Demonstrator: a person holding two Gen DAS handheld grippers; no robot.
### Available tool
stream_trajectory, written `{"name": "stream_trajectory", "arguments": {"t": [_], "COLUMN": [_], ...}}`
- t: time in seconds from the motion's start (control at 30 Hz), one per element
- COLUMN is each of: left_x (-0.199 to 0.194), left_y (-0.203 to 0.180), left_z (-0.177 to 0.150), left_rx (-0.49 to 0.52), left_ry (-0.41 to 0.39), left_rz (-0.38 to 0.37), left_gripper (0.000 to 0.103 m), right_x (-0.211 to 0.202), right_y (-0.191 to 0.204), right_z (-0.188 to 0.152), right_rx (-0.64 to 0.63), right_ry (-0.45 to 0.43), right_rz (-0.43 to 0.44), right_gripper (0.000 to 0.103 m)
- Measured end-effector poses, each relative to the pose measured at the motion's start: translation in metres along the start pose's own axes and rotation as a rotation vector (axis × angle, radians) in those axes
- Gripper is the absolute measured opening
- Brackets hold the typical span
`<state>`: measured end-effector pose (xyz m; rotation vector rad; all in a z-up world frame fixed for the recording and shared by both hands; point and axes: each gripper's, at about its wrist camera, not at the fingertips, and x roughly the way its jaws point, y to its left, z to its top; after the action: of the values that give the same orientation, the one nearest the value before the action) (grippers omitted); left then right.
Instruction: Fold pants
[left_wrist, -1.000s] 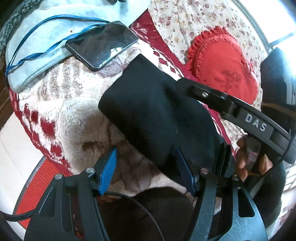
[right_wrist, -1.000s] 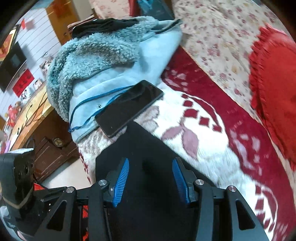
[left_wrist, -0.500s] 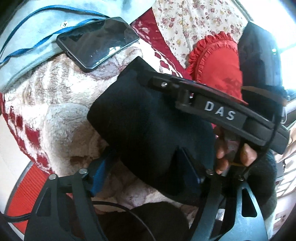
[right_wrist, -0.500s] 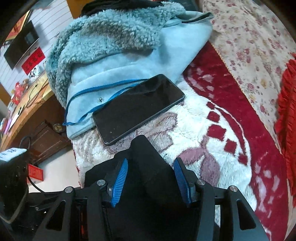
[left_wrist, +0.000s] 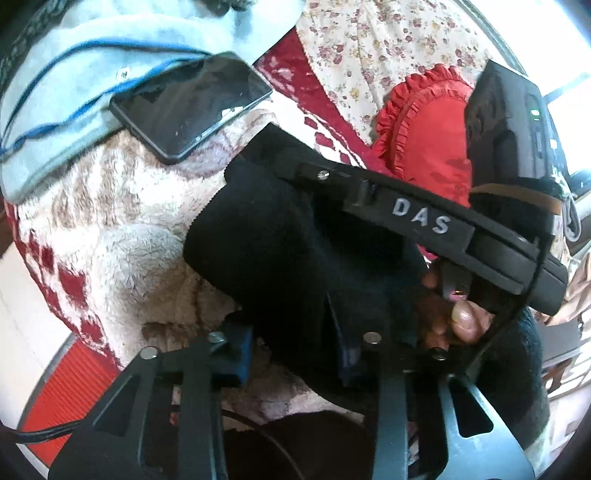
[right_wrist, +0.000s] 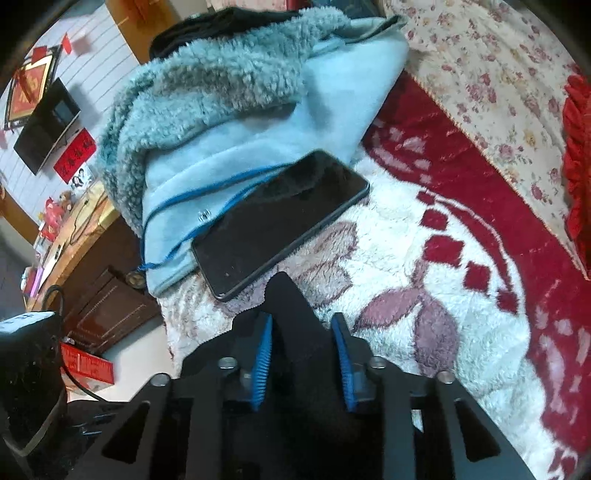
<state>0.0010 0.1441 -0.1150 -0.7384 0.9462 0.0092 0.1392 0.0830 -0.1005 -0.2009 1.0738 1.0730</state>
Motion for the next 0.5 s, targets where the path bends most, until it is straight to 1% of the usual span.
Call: {"name": "stream_trajectory", "arguments": {"t": [0.1,0.23,0.5], "left_x": [-0.008,-0.021,-0.048], "left_y": [-0.009,-0.019,-0.053], "left_z": [-0.003,-0.004,-0.006], "left_rx": [0.048,0.076,0.181], "left_ry": [-0.025,-0.045,-0.093], "left_rz": [0.023,0.017,0.004], "left_gripper": [0.028,0.025,0.024], "right_x": [-0.015,-0.036,-0.090], "right_y": [0.003,0.008,0.005], "right_z": [0.000,-0.001,-0.011], "right_rx": [0.017,0.033,0.117], "right_ry": [-0.051,-0.112,-0.243], "right_rz": [0.030,0.042,0.073], "right_gripper": [0.024,0.021,0.020]}}
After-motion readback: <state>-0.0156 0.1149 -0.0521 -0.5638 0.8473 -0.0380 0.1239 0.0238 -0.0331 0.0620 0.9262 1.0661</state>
